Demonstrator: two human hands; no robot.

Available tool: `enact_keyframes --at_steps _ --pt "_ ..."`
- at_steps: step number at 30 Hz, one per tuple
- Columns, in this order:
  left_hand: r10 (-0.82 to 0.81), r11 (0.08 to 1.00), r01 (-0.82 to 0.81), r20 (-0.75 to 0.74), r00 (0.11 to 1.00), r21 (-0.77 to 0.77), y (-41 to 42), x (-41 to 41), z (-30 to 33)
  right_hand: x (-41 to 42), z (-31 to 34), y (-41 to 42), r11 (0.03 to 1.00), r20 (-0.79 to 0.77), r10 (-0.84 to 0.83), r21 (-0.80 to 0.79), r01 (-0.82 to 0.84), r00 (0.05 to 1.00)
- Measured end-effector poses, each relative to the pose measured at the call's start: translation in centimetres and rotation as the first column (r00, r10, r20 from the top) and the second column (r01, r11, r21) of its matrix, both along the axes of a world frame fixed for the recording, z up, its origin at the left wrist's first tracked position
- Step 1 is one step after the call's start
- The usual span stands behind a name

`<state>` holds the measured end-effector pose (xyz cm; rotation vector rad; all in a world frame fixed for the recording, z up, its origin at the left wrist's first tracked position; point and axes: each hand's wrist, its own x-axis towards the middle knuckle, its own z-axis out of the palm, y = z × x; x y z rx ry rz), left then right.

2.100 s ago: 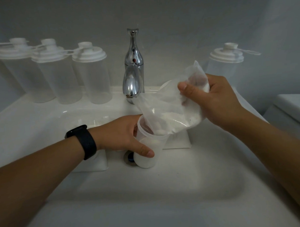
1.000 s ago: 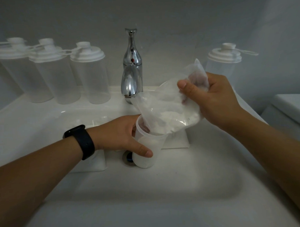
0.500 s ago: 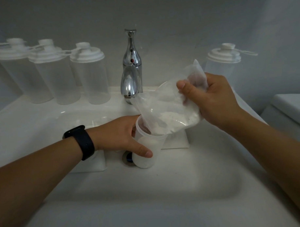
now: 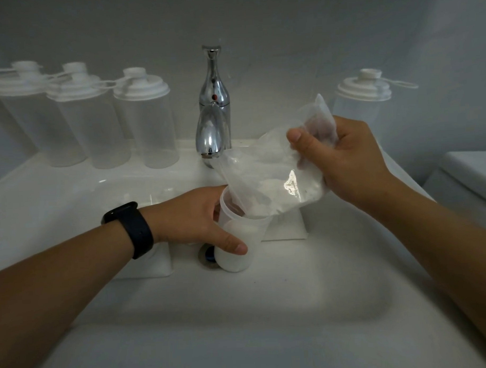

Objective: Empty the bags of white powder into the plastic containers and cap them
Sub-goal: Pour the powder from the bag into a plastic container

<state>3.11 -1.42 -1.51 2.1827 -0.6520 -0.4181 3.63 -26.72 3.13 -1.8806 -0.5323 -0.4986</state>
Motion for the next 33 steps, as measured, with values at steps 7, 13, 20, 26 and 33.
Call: enact_keyframes --at_steps 7,13,20,26,33 --pt "0.008 1.000 -0.008 0.009 1.000 0.010 0.04 0.04 -0.07 0.05 -0.09 -0.10 1.000 -0.018 0.018 0.003 -0.018 1.000" --pt "0.005 1.000 -0.005 0.000 1.000 0.009 -0.02 -0.07 0.10 -0.01 -0.07 -0.11 1.000 0.004 0.022 -0.016 -0.022 1.000" --pt "0.006 1.000 -0.006 0.002 1.000 0.003 0.03 -0.01 0.06 -0.14 -0.03 -0.14 0.999 -0.002 0.026 -0.019 -0.026 1.000" --pt "0.002 1.000 -0.002 0.001 1.000 0.003 0.01 0.05 -0.03 -0.07 -0.05 -0.20 1.000 0.018 0.017 -0.016 -0.017 1.000" --pt "-0.006 1.000 0.006 -0.001 1.000 0.005 0.05 -0.04 0.04 -0.21 0.01 -0.12 0.999 0.015 0.017 -0.041 -0.016 1.000"
